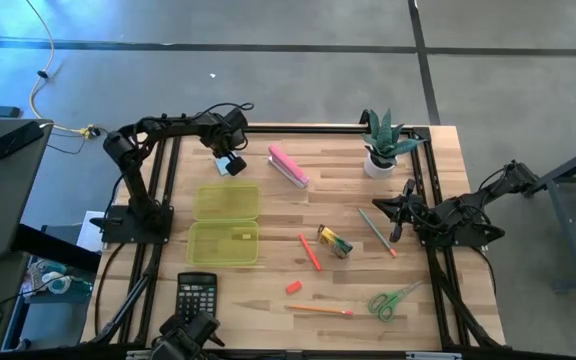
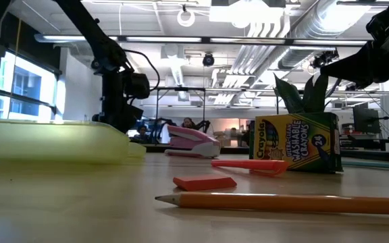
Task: Pack school essentials
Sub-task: Put the blue sticky notes into the yellow supply box
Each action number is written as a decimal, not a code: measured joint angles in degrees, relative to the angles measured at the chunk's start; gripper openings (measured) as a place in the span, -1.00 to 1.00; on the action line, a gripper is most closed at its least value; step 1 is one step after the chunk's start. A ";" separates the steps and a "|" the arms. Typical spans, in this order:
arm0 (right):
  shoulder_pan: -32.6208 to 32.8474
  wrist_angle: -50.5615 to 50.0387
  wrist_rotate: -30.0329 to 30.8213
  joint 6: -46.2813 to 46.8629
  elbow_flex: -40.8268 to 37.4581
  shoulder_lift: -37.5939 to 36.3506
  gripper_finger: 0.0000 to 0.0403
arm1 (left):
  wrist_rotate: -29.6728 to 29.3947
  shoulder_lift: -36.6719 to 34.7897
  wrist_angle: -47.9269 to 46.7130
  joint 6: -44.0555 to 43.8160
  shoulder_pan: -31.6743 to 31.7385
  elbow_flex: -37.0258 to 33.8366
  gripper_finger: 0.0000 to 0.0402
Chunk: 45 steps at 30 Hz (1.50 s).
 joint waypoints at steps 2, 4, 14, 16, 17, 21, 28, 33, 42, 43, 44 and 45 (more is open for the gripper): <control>0.02 0.00 0.00 0.00 0.02 -0.02 -1.00 | -0.01 0.32 0.23 0.08 0.00 0.01 0.99; 0.01 0.02 0.00 0.02 0.00 -0.02 -1.00 | 0.01 0.66 0.93 0.16 0.02 -0.02 0.99; 0.00 0.02 0.00 0.00 0.00 0.00 -1.00 | 3.33 1.09 1.39 0.41 1.26 -0.09 0.99; 0.01 0.00 0.00 0.00 0.00 0.00 -1.00 | 4.22 1.09 1.30 0.91 1.63 -0.09 0.99; 0.00 0.02 0.00 0.00 0.00 0.00 -1.00 | 4.64 1.09 1.30 1.32 1.87 -0.09 0.99; 0.00 0.02 -0.02 0.00 0.01 -0.02 -1.00 | 7.18 1.15 1.15 2.33 2.79 -0.13 0.99; 0.00 0.02 0.00 0.00 0.00 0.00 -1.00 | 10.43 1.20 0.19 5.42 3.54 -0.15 0.99; 0.00 0.02 0.00 0.00 0.02 -0.01 -1.00 | 12.74 0.45 -0.43 6.44 3.89 -0.31 0.99; 0.02 0.02 0.00 0.00 0.00 0.00 -1.00 | 13.41 -0.79 -2.27 7.52 2.23 -0.46 0.99; 0.01 0.01 0.00 0.00 0.01 -0.01 -1.00 | 13.10 -0.79 -2.24 7.65 1.92 -0.46 0.99; 0.00 0.01 0.00 0.00 0.00 -0.01 -1.00 | 12.88 -0.81 -2.16 7.91 1.56 -0.46 0.99; 0.01 0.02 -0.01 0.00 0.00 -0.01 -1.00 | 12.44 -0.83 -2.06 8.01 1.26 -0.44 0.99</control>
